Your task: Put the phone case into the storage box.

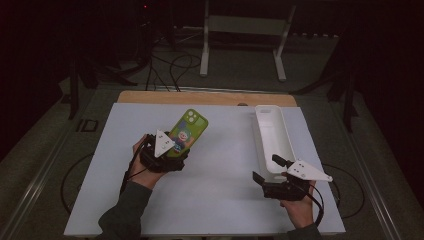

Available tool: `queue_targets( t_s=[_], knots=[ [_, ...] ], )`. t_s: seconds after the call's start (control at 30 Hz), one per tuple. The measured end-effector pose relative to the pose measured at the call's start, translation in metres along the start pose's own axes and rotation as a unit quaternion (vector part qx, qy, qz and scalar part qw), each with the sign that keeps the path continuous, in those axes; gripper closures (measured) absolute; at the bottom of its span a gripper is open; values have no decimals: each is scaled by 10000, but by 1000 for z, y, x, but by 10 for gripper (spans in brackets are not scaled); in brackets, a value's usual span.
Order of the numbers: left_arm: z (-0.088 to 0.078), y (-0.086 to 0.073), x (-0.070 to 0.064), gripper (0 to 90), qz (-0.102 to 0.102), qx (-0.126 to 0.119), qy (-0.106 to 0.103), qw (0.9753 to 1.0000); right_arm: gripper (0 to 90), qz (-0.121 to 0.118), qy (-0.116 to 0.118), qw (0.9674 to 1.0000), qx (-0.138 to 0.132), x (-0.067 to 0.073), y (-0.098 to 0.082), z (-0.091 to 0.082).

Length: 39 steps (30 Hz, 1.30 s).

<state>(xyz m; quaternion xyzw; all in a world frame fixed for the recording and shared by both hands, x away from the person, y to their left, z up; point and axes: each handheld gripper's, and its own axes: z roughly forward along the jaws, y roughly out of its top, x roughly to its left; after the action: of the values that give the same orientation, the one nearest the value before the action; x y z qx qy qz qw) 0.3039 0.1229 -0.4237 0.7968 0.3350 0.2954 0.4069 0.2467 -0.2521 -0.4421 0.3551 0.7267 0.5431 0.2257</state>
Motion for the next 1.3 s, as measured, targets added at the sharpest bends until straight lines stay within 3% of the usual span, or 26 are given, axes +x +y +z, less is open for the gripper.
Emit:
queue_targets(
  t_s=[0.27,0.6,1.3],
  knots=[
    [-3,6,-6,163,112,-110,-65,9999,85,99,84,9999,28,-1,16,9],
    [-4,10,-12,163,195,-211,-128,9995,86,399,165,9990,118,-2,28,21],
    [-7,16,-20,163,318,-329,-246,9986,88,328,218,9988,288,7,55,45]
  ],
)
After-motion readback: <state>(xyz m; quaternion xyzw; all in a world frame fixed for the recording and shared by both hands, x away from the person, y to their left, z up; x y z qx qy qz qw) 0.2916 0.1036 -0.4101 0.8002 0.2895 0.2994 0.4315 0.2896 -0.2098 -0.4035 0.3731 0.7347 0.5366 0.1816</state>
